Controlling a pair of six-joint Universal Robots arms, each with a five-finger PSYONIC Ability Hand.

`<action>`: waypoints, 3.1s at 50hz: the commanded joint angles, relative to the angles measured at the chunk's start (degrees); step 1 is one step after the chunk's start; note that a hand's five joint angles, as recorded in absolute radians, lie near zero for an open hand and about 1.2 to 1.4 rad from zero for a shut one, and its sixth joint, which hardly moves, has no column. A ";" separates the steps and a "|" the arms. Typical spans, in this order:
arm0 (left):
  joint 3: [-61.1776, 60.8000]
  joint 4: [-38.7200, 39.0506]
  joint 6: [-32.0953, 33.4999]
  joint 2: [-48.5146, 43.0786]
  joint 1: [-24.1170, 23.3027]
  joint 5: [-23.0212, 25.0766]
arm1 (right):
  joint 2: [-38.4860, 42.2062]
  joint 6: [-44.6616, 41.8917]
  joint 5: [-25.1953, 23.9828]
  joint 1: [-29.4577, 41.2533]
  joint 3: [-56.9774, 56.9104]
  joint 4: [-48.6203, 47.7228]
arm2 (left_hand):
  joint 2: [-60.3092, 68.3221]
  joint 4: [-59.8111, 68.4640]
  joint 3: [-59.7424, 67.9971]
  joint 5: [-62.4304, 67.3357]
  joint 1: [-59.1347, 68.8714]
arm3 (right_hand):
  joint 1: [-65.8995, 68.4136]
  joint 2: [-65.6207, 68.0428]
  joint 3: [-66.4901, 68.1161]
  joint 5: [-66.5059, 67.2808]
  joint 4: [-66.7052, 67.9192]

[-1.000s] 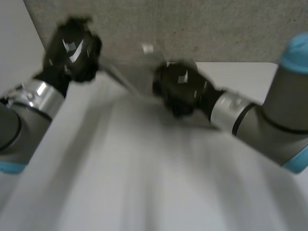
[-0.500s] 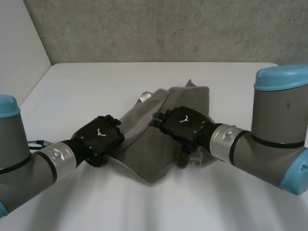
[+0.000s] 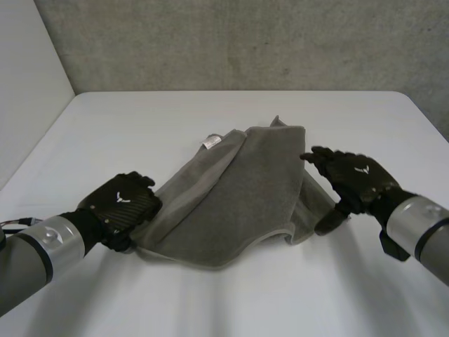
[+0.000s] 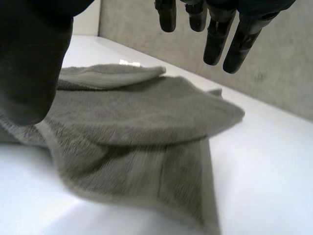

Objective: Fold the towel.

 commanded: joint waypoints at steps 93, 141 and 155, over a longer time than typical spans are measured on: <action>6.33 8.83 -20.95 -2.88 -1.53 -8.93 | 6.91 11.54 -5.26 7.47 1.81 -6.35 | 37.65 -2.94 -2.41 38.76 37.55 | -5.85 -4.83 -1.90 -3.41 -3.30; 10.03 8.57 -25.43 7.58 -3.37 -9.54 | 15.61 12.51 0.37 14.24 2.36 -16.82 | 37.65 -2.94 -2.41 38.76 37.55 | 74.15 75.17 -1.90 66.59 -3.30; 12.56 -2.84 -14.83 -9.53 -2.85 -9.54 | 24.54 -8.88 -12.11 7.21 -25.10 16.87 | 37.65 -2.94 -2.41 38.76 37.55 | 74.15 75.17 -1.90 66.59 -3.30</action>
